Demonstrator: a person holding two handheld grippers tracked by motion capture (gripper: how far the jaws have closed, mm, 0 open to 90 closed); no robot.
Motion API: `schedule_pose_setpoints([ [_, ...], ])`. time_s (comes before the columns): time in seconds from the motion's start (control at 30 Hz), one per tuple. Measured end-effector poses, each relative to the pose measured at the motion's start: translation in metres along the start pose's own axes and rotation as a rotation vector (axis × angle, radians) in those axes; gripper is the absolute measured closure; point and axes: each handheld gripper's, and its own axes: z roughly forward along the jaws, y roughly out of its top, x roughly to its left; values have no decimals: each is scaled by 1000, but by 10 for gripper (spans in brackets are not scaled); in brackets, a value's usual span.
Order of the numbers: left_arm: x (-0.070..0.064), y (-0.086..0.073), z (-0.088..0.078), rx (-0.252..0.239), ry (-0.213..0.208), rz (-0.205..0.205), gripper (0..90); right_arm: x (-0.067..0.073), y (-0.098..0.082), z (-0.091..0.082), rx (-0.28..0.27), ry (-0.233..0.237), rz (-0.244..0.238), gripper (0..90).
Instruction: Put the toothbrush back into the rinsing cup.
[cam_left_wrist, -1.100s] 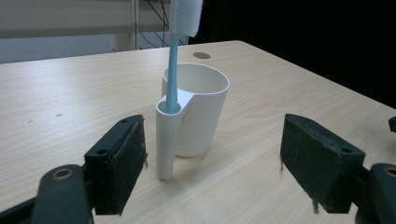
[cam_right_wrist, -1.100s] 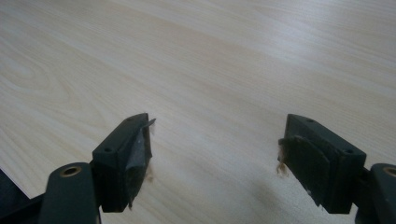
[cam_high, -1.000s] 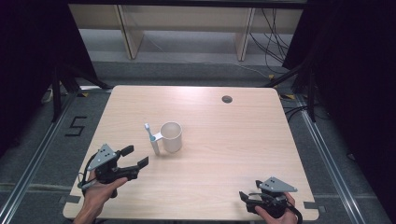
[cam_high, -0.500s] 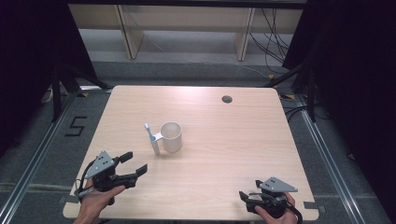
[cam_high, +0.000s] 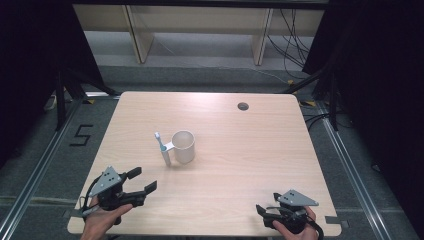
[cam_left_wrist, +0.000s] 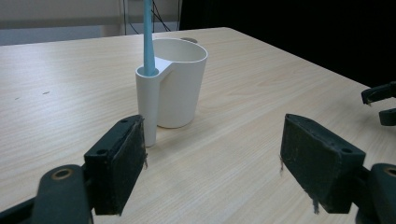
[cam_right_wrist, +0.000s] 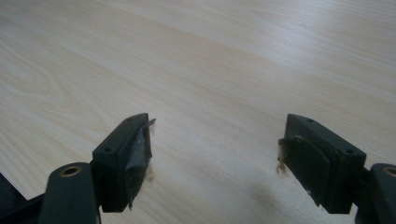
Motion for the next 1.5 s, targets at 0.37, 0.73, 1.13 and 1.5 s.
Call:
schedule_pose_setpoints([
  [0.37,-4,-8,-1,14,-10,-4,216,1,0,1,-8,9,4,249],
  [0.73,-8,-11,-4,35,-32,-7,214,1,0,1,-7,11,6,248],
  [1.13,-11,-19,-13,68,-49,-2,201,1,0,1,-7,12,6,248],
  [1.5,-15,-26,-20,117,-58,20,194,4,-1,1,0,20,38,248],
])
